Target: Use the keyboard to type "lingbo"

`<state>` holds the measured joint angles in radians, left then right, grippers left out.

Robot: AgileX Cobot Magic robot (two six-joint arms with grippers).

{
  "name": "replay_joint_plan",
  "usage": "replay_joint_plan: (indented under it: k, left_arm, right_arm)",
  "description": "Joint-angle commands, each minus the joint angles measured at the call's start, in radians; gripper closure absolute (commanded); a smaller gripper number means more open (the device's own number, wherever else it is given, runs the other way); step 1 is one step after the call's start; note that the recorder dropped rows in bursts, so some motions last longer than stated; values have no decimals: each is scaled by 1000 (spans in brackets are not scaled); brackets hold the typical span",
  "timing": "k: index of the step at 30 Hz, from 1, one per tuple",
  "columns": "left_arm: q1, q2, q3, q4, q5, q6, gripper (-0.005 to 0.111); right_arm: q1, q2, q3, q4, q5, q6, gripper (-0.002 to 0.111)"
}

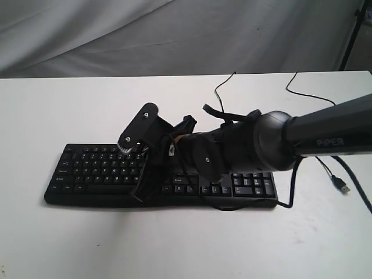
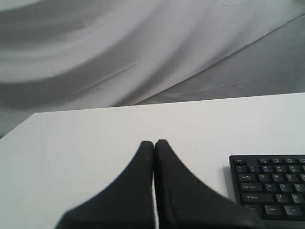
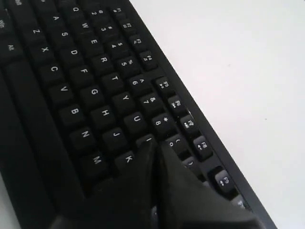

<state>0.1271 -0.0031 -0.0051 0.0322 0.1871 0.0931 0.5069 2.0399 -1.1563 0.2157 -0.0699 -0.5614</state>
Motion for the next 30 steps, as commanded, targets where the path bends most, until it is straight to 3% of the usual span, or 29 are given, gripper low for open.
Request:
replay_joint_plan:
  k: [1,30]
  left_arm:
    - [-4,3,5,-1,-4,-3,106]
    - [-4,3,5,-1,-4,-3,106]
  right_arm:
    - [-8,31,-55,-30,57,-7,108]
    - [-28,62,-55,-52,64,-11,108]
